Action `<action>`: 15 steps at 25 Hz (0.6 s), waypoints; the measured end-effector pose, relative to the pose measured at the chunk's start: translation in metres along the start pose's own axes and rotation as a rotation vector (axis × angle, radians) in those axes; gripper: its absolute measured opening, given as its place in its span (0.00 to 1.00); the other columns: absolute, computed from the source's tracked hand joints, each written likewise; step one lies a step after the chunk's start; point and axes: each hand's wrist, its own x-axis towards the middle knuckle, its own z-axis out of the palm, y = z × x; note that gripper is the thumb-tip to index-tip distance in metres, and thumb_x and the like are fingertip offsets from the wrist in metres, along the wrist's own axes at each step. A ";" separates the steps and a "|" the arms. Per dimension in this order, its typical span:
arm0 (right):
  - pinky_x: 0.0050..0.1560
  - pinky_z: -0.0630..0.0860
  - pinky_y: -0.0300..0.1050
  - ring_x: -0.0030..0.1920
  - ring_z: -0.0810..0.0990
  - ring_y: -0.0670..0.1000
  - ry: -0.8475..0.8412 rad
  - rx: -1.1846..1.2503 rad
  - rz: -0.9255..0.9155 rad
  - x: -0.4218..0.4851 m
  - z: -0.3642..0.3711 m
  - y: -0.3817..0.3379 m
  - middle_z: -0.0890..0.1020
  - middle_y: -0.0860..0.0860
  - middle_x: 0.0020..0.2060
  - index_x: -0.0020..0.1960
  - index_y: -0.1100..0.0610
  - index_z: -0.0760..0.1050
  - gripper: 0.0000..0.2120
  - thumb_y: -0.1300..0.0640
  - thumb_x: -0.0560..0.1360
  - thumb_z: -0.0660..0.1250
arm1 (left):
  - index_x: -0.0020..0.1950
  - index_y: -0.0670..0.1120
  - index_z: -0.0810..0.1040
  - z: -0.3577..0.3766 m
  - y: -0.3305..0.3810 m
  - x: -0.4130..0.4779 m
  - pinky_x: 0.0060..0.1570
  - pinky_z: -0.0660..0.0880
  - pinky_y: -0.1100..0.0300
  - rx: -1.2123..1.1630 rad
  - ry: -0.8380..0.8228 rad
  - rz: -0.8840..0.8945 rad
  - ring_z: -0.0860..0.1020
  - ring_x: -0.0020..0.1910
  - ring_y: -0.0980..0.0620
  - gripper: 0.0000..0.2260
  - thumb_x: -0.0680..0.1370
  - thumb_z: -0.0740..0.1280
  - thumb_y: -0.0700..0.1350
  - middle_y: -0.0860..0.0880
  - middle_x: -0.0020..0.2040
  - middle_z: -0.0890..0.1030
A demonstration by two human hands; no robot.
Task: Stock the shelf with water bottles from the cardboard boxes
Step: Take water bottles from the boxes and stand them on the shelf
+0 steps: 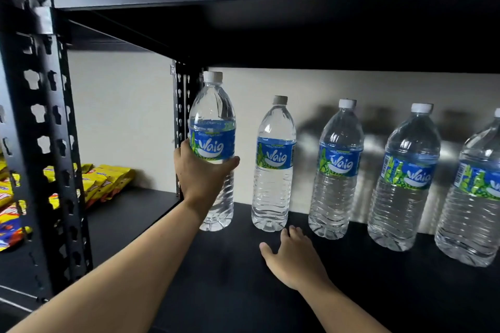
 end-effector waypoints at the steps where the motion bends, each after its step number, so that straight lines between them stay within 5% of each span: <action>1: 0.77 0.45 0.48 0.79 0.48 0.54 0.005 -0.008 -0.007 0.000 0.000 0.000 0.52 0.57 0.79 0.79 0.63 0.52 0.39 0.36 0.79 0.51 | 0.57 0.43 0.73 0.004 -0.002 0.005 0.51 0.68 0.59 0.013 0.006 0.008 0.72 0.52 0.47 0.33 0.58 0.83 0.50 0.47 0.52 0.73; 8: 0.78 0.45 0.49 0.79 0.46 0.54 -0.023 -0.020 -0.013 0.003 0.002 0.003 0.51 0.58 0.79 0.79 0.63 0.50 0.39 0.36 0.79 0.50 | 0.61 0.43 0.71 0.019 -0.036 0.015 0.57 0.69 0.55 0.098 -0.037 -0.069 0.73 0.59 0.45 0.36 0.60 0.83 0.51 0.44 0.57 0.74; 15: 0.78 0.44 0.48 0.79 0.45 0.54 -0.046 -0.037 -0.011 0.003 0.000 0.003 0.50 0.57 0.79 0.79 0.63 0.50 0.39 0.36 0.80 0.50 | 0.70 0.42 0.65 0.011 -0.070 -0.001 0.68 0.69 0.51 0.073 -0.258 -0.078 0.69 0.66 0.47 0.44 0.60 0.83 0.50 0.45 0.63 0.69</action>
